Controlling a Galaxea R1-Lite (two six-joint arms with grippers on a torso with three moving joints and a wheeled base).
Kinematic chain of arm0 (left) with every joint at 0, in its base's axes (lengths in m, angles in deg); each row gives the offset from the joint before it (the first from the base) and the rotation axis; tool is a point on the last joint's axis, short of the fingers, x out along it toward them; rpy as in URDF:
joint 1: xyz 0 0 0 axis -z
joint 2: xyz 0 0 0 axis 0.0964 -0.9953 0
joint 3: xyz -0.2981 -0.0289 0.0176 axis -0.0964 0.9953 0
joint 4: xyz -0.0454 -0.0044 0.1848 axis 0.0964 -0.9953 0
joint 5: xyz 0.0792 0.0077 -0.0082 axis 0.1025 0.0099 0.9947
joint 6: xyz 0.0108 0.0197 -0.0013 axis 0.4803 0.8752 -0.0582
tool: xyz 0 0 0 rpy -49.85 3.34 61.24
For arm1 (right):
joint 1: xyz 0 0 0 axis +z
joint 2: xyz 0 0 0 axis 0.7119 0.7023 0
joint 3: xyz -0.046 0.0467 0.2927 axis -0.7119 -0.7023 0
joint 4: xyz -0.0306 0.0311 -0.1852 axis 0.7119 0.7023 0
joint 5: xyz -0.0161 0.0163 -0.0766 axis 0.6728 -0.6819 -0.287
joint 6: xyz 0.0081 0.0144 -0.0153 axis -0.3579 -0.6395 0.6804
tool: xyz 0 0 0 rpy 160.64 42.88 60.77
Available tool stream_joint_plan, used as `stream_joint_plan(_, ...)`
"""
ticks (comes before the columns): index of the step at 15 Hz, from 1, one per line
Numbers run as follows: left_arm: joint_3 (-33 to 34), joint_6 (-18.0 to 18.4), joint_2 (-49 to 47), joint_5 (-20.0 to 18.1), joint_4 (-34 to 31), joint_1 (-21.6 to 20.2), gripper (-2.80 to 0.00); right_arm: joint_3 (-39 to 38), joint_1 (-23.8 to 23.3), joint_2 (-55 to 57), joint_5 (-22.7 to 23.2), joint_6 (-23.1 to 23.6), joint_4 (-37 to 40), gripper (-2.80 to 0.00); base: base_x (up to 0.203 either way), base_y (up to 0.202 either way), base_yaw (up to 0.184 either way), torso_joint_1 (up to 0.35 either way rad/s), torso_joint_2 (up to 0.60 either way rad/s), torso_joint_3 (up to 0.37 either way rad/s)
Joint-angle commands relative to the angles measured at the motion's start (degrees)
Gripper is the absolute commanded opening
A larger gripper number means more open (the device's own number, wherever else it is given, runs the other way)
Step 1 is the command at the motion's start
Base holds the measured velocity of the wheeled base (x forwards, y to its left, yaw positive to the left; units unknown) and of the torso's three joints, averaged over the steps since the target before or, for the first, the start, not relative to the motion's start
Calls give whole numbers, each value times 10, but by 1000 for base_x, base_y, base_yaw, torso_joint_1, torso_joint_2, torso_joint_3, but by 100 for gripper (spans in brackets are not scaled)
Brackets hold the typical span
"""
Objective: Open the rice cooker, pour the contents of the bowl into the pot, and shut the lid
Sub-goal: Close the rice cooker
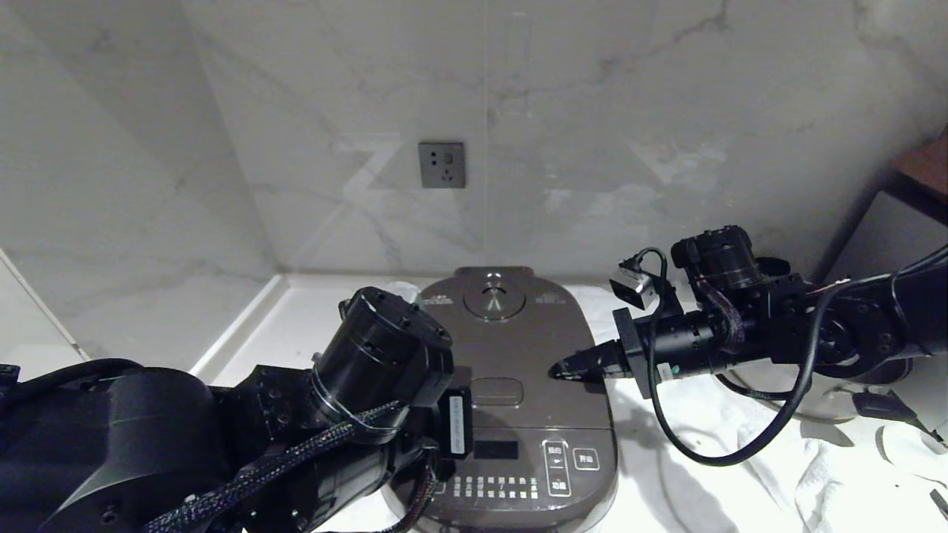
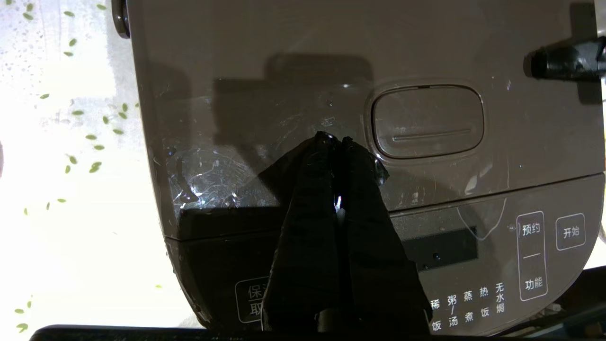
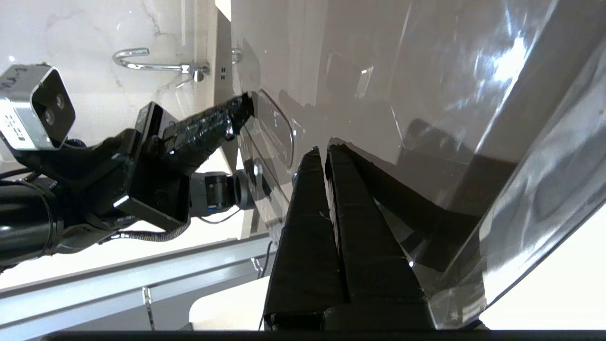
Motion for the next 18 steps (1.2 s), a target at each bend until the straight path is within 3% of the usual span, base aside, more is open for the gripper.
stream_joint_plan(1, 4, -3, -9, -1, -4, 1, -280, -3, 0, 5, 2, 4, -3, -280, 0, 0, 0, 0, 0, 0)
stream_joint_plan(6, -28, -2, 29, 4, -2, -8, -280, 19, -15, -52, 1, -2, -4, -280, 0, 0, 0, 0, 0, 0)
stream_joint_plan(11, -74, 2, 67, 2, 7, -62, -280, 28, -20, -134, 22, -38, -4, -280, 0, 0, 0, 0, 0, 0)
stream_joint_plan(16, -34, 6, 117, 3, -15, -64, -280, -6, -21, -195, 19, -55, -1, -280, 0, 0, 0, 0, 0, 0)
stream_joint_plan(18, -6, 16, 164, 5, -16, -89, -280, -31, -26, -243, -8, -53, -3, -280, 0, 0, 0, 0, 0, 0)
